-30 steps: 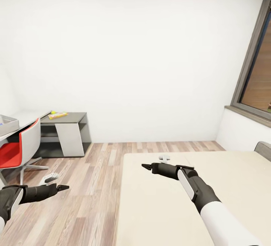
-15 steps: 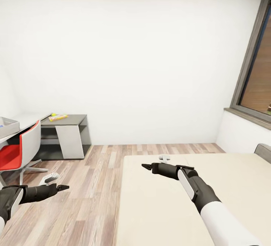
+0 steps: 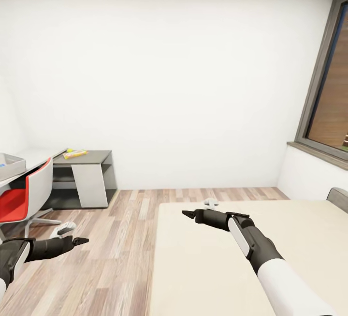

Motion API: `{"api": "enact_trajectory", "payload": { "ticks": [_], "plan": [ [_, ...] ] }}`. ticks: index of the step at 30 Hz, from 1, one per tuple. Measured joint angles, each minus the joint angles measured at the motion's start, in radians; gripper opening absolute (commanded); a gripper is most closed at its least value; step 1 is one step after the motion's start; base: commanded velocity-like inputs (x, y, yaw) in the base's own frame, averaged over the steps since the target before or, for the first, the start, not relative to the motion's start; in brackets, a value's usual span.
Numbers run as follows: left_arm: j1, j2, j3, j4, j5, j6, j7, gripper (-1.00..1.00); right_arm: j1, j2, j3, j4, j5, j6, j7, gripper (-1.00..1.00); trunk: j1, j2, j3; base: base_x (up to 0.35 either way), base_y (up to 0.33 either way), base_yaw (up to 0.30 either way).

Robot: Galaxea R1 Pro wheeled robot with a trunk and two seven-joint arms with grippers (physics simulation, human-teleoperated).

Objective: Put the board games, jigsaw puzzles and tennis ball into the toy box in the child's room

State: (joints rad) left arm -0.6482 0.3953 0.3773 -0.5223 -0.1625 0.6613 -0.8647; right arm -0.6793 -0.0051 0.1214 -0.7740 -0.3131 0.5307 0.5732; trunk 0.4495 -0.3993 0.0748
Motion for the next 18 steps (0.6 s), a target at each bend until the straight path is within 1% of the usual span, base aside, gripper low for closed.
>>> {"api": "enact_trajectory", "payload": {
  "ticks": [10,12,18],
  "plan": [
    [0.0,0.0,0.0,0.0,0.0,0.0,0.001,1.0,0.0,-0.002,-0.001,0.0,-0.006,-0.002,0.001,1.0,0.0,0.0,0.007,0.0,0.0,0.0],
    [0.0,0.0,0.0,0.0,0.0,0.0,0.001,1.0,0.0,-0.002,-0.001,0.0,-0.004,-0.034,0.001,1.0,0.0,0.0,0.008,0.0,0.0,0.0],
    [0.0,0.0,0.0,0.0,0.0,0.0,0.001,1.0,0.0,-0.004,-0.002,0.0,-0.006,-0.047,0.002,1.0,0.0,0.0,0.008,0.0,0.0,0.0]
  ]
}}
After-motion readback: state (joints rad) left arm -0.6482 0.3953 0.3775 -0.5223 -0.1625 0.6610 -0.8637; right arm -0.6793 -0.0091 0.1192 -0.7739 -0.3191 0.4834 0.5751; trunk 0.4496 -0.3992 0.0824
